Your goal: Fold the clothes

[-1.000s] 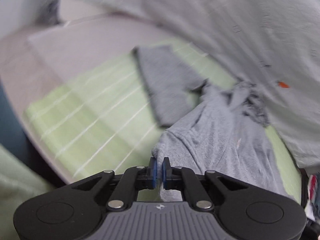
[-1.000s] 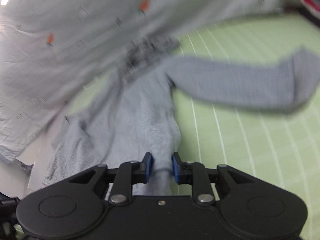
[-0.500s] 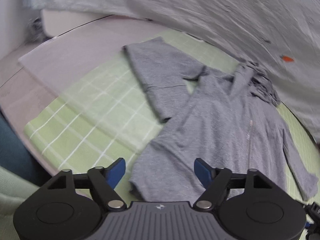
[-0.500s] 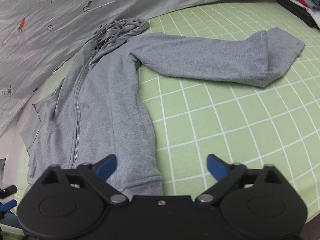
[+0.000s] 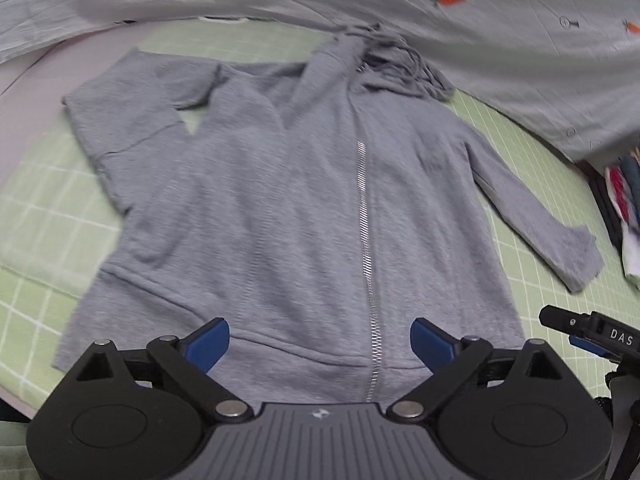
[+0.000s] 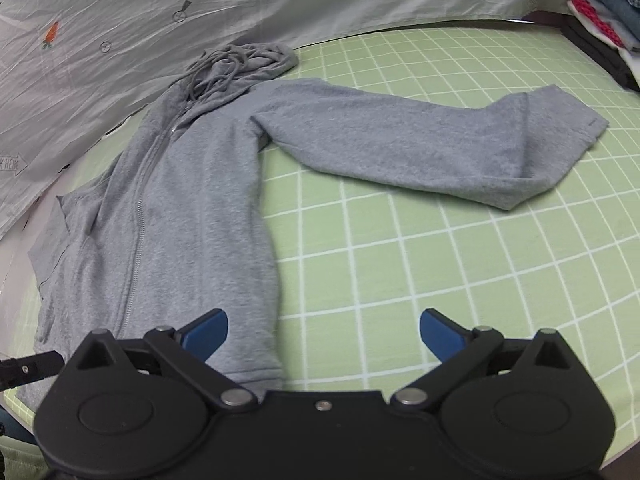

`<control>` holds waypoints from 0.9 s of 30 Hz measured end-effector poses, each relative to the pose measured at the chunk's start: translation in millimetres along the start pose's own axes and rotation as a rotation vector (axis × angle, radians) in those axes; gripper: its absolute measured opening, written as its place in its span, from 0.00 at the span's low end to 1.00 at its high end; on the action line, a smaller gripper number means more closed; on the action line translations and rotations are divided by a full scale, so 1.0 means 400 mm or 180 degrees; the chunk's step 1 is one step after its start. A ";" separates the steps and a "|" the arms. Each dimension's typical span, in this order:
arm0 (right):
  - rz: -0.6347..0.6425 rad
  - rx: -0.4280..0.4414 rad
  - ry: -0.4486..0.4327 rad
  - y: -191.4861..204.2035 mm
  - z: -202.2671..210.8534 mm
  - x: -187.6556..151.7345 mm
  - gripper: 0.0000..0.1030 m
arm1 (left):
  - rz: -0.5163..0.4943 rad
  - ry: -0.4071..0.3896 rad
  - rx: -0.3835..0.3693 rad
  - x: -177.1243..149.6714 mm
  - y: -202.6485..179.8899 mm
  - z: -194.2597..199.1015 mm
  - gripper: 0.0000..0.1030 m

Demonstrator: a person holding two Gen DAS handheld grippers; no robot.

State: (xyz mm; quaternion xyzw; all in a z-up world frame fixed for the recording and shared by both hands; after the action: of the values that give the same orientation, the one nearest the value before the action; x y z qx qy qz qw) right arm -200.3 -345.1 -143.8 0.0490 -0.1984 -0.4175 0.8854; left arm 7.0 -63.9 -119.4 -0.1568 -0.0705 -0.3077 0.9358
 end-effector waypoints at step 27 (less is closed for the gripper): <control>-0.0377 -0.0067 -0.0086 -0.583 -0.006 0.236 1.00 | 0.0635 0.0162 0.0408 0.056 -0.325 -0.215 1.00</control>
State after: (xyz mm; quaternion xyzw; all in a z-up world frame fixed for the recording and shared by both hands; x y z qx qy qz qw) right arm -313.1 -567.8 -175.6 0.0457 -0.2026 -0.4718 0.8569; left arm -49.8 -204.4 -162.8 -0.0950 -0.0502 -0.2119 0.9714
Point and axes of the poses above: each gripper's, at about its wrist camera, not at the fingertips, and z roughly against the way its jaws point, y to its left, x to its top, the point moved 2 cm from there along -z, roughly the way its jaws point, and after that the axes turned 14 degrees about y, right-handed, at the moved point
